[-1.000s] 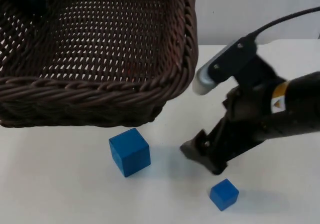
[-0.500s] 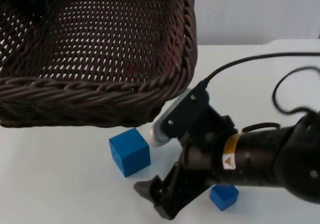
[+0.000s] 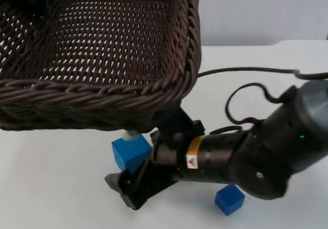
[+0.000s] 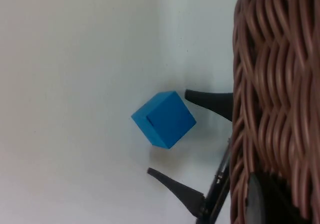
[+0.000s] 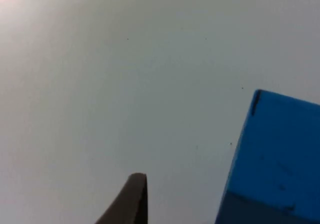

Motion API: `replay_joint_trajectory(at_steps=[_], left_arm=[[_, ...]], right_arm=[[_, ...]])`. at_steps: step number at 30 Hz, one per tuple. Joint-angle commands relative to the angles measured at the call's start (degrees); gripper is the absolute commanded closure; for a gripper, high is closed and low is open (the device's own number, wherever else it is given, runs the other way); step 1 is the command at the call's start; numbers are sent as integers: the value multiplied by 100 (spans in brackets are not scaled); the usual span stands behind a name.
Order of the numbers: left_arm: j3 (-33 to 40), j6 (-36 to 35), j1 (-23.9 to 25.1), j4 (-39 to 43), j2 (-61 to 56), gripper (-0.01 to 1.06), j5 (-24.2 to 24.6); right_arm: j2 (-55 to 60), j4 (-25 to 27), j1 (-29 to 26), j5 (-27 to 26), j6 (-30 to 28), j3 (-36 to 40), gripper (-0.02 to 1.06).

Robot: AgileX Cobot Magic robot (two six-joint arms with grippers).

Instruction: Pick up the basket with the left hand and place the largest block into the basket with the right hand.

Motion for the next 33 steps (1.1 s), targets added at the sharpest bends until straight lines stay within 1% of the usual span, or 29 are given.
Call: replay_joint_trajectory(at_steps=[1, 5, 7, 8, 9, 10, 12, 13, 14, 15, 16, 17, 19, 21, 22, 25, 26, 27, 28, 31, 32, 33], left_arm=[[-6, -33, 17, -125, -68, 105, -68], [-6, -33, 17, -125, -68, 105, -68], [-6, -33, 17, -125, -68, 105, -68], [-6, -33, 17, -125, -68, 105, -78], [-6, -33, 17, -125, -68, 105, -78], [-6, -33, 17, -125, -68, 105, -89], [-6, -33, 17, -125, -68, 105, -101], [-6, -33, 17, -125, -68, 105, -101], [-6, -33, 17, -125, -68, 105, -101], [-6, -33, 17, -125, -68, 105, -101], [-6, -33, 17, -125, -68, 105, -101], [-6, -33, 17, -125, -68, 105, -101], [-6, -33, 17, -125, -68, 105, -101], [-6, -33, 17, -125, -68, 105, -101], [-6, -33, 17, -125, -68, 105, -101], [-6, -33, 17, -125, -68, 105, -101], [-6, -33, 17, -125, -68, 105, -101], [-6, -33, 17, -125, -68, 105, -101], [-6, -33, 17, -125, -68, 105, -101], [-6, -33, 17, -125, -68, 105, -101], [-6, -33, 17, -125, -68, 105, -101], [-6, -33, 17, -125, -68, 105, -111]], right_arm=[[57, 22, 38, 40, 12, -114, -1], [147, 22, 38, 74, 12, -247, -1], [148, 152, 38, 50, 12, -267, -1], [148, 373, 38, 62, 12, -277, 1], [148, 373, 38, 62, 12, -277, 1], [148, 500, 38, 62, 12, -277, 3], [148, 617, 25, 73, 12, -277, 13], [148, 617, 25, 73, 12, -277, 13], [148, 617, 25, 73, 12, -277, 22], [148, 617, 25, 73, 12, -277, 35], [148, 617, 25, 73, 12, -277, 43], [148, 617, 25, 73, 12, -277, 43], [148, 583, 25, 73, 12, -277, 61], [148, 617, 25, 73, 12, -277, 75], [148, 617, 25, 73, 12, -277, 75], [148, 617, 25, 73, 12, -277, 92], [148, 617, 25, 121, 12, -277, 100], [148, 617, 25, 121, 12, -277, 100], [121, 583, 25, 237, 12, -277, 105], [-41, 583, 25, 705, -30, -277, 105], [-41, 583, 25, 705, -30, -277, 105], [-108, 583, 25, 848, -132, -277, 105]])
